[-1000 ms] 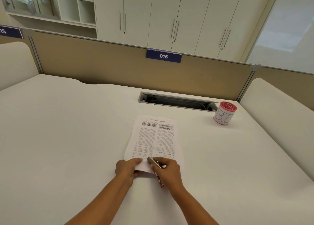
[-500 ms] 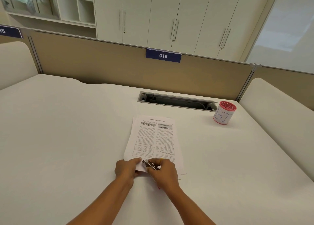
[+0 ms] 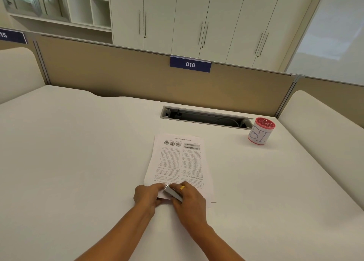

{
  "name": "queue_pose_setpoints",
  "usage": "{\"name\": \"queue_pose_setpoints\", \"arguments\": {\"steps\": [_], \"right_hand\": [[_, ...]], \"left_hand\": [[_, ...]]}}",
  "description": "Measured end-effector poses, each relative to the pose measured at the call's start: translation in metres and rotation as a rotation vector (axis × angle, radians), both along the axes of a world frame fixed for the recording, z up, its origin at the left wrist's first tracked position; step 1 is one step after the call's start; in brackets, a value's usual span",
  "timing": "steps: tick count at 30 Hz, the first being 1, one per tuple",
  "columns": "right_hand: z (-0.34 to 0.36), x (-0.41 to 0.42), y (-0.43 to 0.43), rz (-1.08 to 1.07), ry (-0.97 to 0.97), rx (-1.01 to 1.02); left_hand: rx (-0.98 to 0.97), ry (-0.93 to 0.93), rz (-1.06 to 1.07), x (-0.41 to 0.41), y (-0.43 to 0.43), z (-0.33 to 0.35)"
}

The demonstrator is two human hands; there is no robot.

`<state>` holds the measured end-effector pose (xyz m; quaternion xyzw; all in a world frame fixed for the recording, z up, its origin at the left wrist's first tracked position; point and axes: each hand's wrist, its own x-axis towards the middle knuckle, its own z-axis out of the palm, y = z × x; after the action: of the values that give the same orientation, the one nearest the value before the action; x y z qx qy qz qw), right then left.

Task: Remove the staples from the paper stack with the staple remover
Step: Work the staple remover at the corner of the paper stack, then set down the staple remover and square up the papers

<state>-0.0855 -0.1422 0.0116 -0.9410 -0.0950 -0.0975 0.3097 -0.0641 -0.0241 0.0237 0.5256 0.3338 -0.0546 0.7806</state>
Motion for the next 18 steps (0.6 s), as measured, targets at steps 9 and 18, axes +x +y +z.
{"name": "queue_pose_setpoints", "arguments": {"steps": [9, 18], "right_hand": [[0.001, 0.006, -0.009, -0.179, 0.207, 0.361], [0.006, 0.033, -0.052, -0.483, 0.29, 0.532]], "left_hand": [[0.028, 0.028, 0.044, 0.003, -0.001, -0.003], [-0.001, 0.01, 0.004, 0.005, 0.003, -0.009]]}}
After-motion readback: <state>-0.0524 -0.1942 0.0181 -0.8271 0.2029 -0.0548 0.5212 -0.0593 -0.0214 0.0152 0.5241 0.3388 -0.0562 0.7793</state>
